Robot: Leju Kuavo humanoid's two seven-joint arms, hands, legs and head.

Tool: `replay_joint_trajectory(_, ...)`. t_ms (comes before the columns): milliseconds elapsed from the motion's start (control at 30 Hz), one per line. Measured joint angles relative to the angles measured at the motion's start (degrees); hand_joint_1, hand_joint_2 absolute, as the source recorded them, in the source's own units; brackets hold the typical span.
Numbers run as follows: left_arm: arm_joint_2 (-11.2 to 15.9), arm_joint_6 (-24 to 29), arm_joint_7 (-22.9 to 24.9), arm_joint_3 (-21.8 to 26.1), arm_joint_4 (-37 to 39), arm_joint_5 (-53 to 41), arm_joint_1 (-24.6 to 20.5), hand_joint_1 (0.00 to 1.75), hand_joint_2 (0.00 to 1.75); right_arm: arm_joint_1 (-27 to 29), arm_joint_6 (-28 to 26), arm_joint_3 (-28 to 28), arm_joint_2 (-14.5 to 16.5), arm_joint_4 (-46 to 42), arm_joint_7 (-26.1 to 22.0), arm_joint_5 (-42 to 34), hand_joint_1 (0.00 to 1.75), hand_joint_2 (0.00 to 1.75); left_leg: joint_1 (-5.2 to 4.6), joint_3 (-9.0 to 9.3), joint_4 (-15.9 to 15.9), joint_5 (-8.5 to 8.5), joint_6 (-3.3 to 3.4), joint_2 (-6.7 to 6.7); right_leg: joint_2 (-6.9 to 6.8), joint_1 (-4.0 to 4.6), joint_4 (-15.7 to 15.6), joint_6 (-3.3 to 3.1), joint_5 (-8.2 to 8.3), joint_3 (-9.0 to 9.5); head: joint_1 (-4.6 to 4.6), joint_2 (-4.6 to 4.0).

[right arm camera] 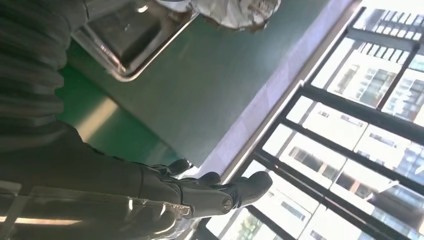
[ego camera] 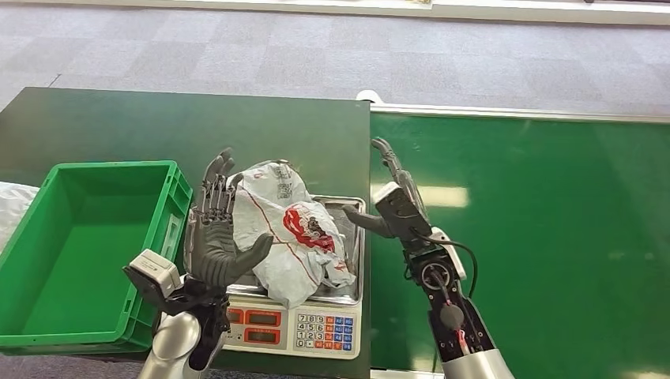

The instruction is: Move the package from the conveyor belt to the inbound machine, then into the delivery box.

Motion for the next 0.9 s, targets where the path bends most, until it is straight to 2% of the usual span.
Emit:
replay_joint_trajectory(100, -0.01, -0.07, -0.04, 0.44, 0.0, -0.09, 0.53, 0.0, 1.75, 1.69, -0.69, -1.19, -0.46, -3.12, -0.25, 0.38, 0.0, 1.75, 0.0, 0.01, 0.0, 0.0, 0.0, -0.03, 0.0, 0.0, -0.01, 0.0, 0.0, 0.0, 0.0, 0.0)
replay_joint_trajectory(200, -0.03, -0.74, 0.22, 1.22, -0.02, -0.64, 1.6, 0.0, 1.75, 5.36, -6.82, -3.14, -0.86, -8.25, -1.76, 3.22, 0.0, 1.75, 0.01, 0.05, 0.0, 0.01, -0.01, -0.1, -0.13, 0.01, -0.02, 0.0, -0.02, 0.02, -0.01, 0.0)
replay_joint_trajectory(267, -0.04, -1.85, 0.5, 2.18, -0.01, -1.18, 3.02, 0.0, 1.75, 10.28, -11.91, -5.51, -1.26, -14.49, -2.7, 6.86, 0.0, 1.75, 0.01, 0.02, 0.0, -0.01, -0.01, -0.17, -0.21, 0.01, -0.03, 0.0, -0.04, 0.01, 0.0, 0.0)
replay_joint_trajectory(367, -0.03, -3.67, 0.67, 3.39, 0.2, -2.58, 5.03, 0.0, 1.75, 20.5, -16.13, -9.95, -1.47, -25.04, -4.95, 11.19, 0.0, 1.75, 0.0, -0.08, 0.0, -0.1, -0.05, -0.26, -0.23, 0.0, -0.04, 0.01, -0.11, -0.03, -0.01, 0.0)
replay_joint_trajectory(467, 0.07, -5.59, 1.03, 4.2, 0.9, -3.62, 5.91, 0.0, 1.75, 30.56, -19.18, -14.32, -0.94, -33.68, -8.54, 12.11, 0.0, 1.75, 0.0, -0.13, -0.01, -0.17, -0.08, -0.25, -0.24, 0.0, -0.05, 0.01, -0.18, -0.07, -0.01, 0.0)
replay_joint_trajectory(567, 0.36, -7.17, 1.95, 4.91, 2.1, -4.04, 5.36, 0.0, 1.75, 37.66, -21.13, -16.89, -0.27, -39.51, -11.47, 10.95, 0.0, 1.75, 0.0, -0.11, -0.03, -0.18, -0.08, -0.16, -0.22, 0.01, -0.05, -0.01, -0.19, -0.07, 0.0, 0.0)
replay_joint_trajectory(633, 0.67, -6.65, 3.08, 5.24, 2.79, -6.14, 4.46, 0.0, 1.75, 40.75, -20.94, -17.77, 0.32, -42.13, -12.57, 8.58, 0.0, 1.75, 0.01, -0.07, -0.03, -0.16, -0.09, -0.15, -0.22, 0.01, -0.04, -0.02, -0.18, -0.05, -0.01, 0.0)
replay_joint_trajectory(700, 1.06, -5.28, 4.96, 5.42, 3.05, -10.07, 3.31, 0.0, 1.75, 42.52, -18.52, -18.37, 0.99, -43.85, -13.59, 4.59, 0.0, 1.75, 0.01, -0.03, -0.04, -0.12, -0.09, -0.12, -0.21, 0.02, -0.03, -0.07, -0.14, -0.01, -0.01, 0.0)
replay_joint_trajectory(767, 1.46, -3.65, 7.64, 5.44, 3.1, -15.7, 1.98, 0.0, 1.75, 43.12, -14.69, -18.62, 1.73, -44.58, -14.26, 1.47, 0.0, 1.75, 0.01, 0.01, -0.04, -0.06, -0.09, -0.1, -0.2, 0.02, -0.02, -0.1, -0.11, 0.01, -0.01, 0.0)
replay_joint_trajectory(900, 1.84, -0.57, 14.7, 4.6, 5.15, -30.04, -2.61, 0.0, 1.75, 42.08, -10.27, -17.5, 2.64, -44.54, -14.05, 1.52, 0.0, 1.75, 0.01, 0.03, -0.04, 0.08, -0.05, -0.15, -0.24, 0.02, -0.01, -0.08, -0.03, 0.06, -0.01, 0.0)
